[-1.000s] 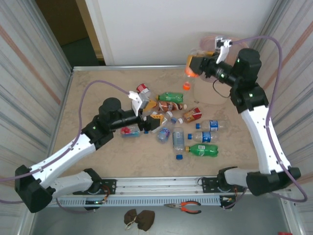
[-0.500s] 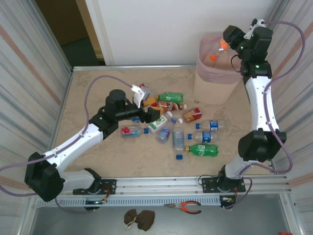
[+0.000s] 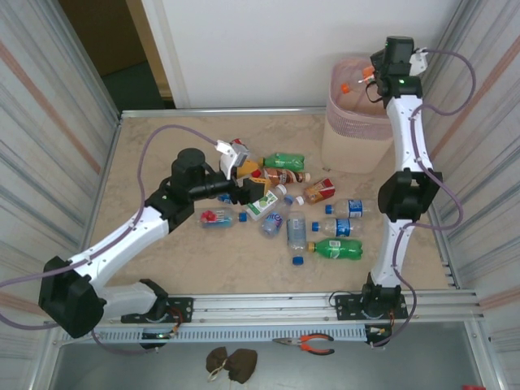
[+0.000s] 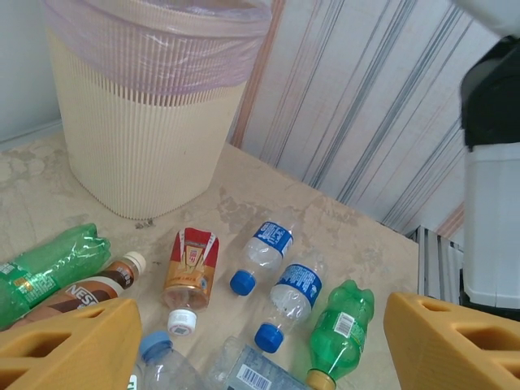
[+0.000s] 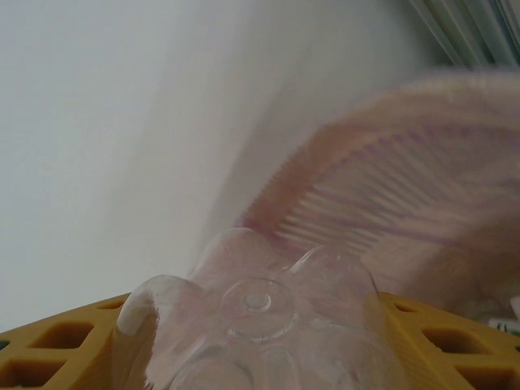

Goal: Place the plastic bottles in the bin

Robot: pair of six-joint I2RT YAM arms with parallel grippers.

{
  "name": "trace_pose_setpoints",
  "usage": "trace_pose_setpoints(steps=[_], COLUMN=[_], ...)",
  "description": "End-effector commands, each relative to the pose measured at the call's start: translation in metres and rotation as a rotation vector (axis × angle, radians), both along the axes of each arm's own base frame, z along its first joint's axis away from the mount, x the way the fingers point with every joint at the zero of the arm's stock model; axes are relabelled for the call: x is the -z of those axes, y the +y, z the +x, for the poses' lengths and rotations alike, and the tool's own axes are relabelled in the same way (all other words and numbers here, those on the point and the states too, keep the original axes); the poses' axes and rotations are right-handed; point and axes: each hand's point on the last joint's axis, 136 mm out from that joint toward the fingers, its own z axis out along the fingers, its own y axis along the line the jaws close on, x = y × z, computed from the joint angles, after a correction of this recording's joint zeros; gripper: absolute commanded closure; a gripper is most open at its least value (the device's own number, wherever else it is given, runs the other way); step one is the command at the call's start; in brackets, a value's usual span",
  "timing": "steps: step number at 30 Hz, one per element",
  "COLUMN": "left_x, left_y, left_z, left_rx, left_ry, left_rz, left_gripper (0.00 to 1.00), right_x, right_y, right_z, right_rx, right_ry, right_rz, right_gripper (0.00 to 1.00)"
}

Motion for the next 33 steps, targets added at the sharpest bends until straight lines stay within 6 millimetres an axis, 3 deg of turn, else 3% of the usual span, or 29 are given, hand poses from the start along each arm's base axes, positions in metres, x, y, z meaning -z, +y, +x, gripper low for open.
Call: trace_pose_setpoints(steps=[1, 10, 15, 21, 29, 33], left_x=[-0.006, 0.005, 0.010, 0.015, 0.018, 0.023], left_y=[0.009, 0.021, 0.023, 0.025, 0.028, 0.032], left_z=[0.000, 0.004, 0.006, 0.010, 0.015, 0.020], left_rx=[-0.033, -0.098, -0.112, -0.137, -0.173, -0.216], left_ry=[-0.027, -0.010, 0.000, 0.021, 0.048, 0.087], left_rz=[-0.015, 0.017, 0.029, 0.039, 0.047, 0.057], left_gripper=[0.21, 0.21, 0.21, 0.21, 0.22, 0.22], right_x=[0.030, 0.111, 0.133, 0.124, 0.081, 0.058], right_y=[-0.002, 0.006, 0.005, -0.001, -0.009, -0.012], right_z=[-0.003, 0.011, 0.009, 0.000, -0.023, -0.037], right_rx=[0.127, 0.166, 0.178, 0.206, 0.230, 0.234], right_ry=[0.062, 0.194, 0.242, 0.246, 0.206, 0.180], right_rz=[0.084, 0.193, 0.231, 0.246, 0.239, 0.223], right_gripper=[0.61, 0.56, 0.43, 0.29, 0.17, 0.16])
